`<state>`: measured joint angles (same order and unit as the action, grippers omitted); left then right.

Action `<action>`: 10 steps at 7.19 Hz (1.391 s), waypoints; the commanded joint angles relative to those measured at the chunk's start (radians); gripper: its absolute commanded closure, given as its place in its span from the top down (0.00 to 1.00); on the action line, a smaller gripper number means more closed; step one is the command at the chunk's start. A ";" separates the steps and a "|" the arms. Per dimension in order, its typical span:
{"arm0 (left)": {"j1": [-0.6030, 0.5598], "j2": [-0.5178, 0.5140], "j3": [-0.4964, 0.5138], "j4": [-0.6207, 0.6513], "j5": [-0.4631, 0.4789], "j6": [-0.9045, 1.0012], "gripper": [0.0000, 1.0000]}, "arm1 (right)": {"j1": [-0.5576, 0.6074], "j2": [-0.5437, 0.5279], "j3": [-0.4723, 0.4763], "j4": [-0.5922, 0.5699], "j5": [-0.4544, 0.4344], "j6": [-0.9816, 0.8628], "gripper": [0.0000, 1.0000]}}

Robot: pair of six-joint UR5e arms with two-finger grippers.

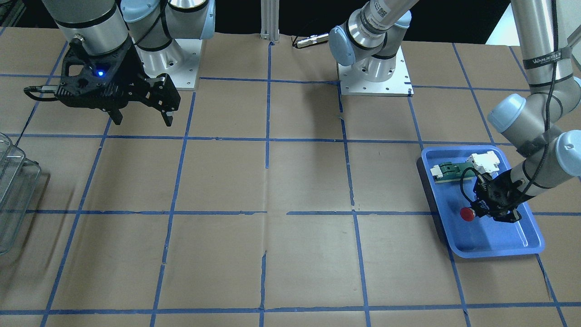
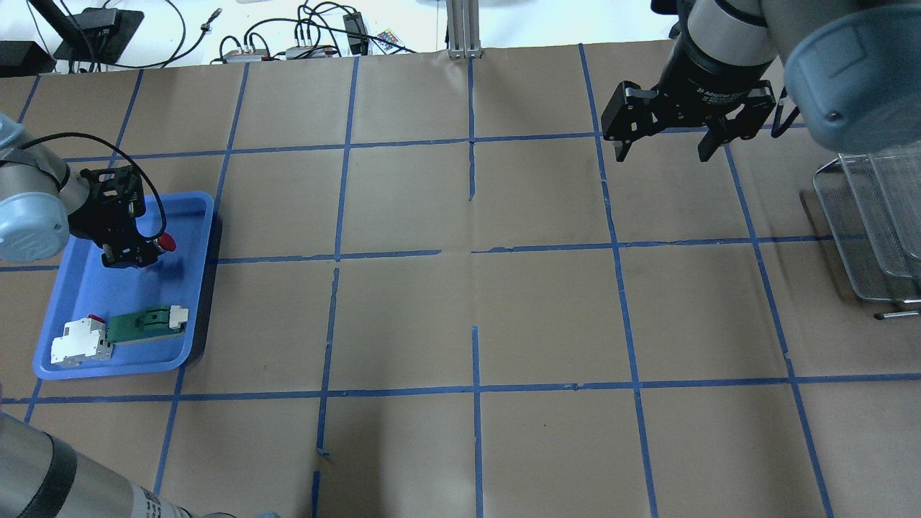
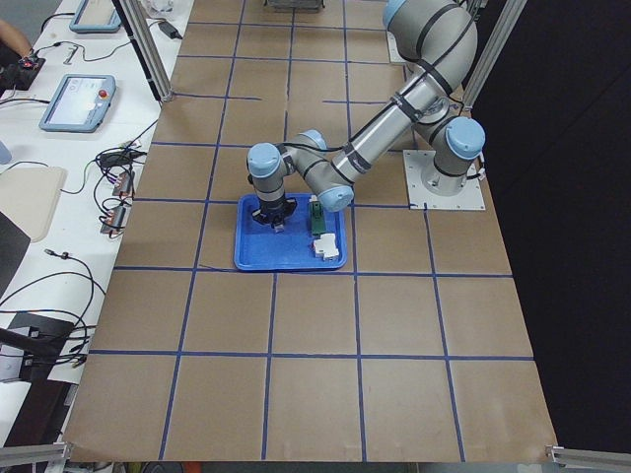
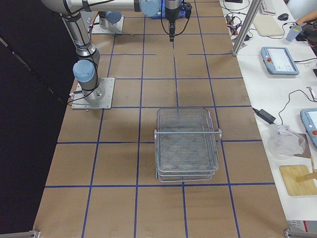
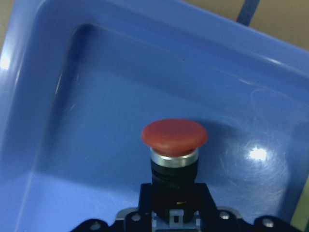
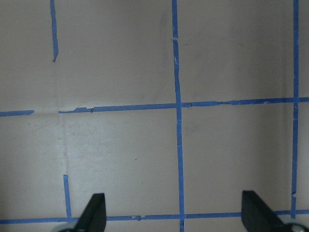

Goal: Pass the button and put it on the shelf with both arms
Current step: 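Lift the red button with the left gripper and carry it toward the right gripper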

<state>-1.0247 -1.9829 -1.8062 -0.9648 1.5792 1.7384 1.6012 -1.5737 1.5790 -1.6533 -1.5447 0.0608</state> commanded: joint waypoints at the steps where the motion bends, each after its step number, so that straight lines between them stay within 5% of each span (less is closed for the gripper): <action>1: -0.114 0.090 0.059 -0.207 -0.037 -0.037 0.00 | -0.009 -0.029 -0.011 0.001 0.011 -0.010 1.00; 3: -0.248 0.156 0.148 -0.450 -0.251 -0.190 0.00 | -0.044 -0.026 -0.065 0.010 0.118 -0.167 1.00; 6: -0.539 0.173 0.246 -0.442 -0.425 -0.313 0.00 | -0.139 -0.034 -0.083 0.089 0.153 -0.584 1.00; 7: -0.599 0.165 0.290 -0.440 -0.486 -0.404 0.00 | -0.144 -0.031 -0.080 0.107 0.298 -0.675 1.00; 10: -0.777 0.150 0.384 -0.384 -0.597 -0.622 0.00 | -0.167 -0.075 -0.082 0.179 0.394 -1.095 1.00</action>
<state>-1.7267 -1.8305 -1.4506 -1.3821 1.0124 1.2041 1.4497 -1.6265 1.4982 -1.4882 -1.1956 -0.8872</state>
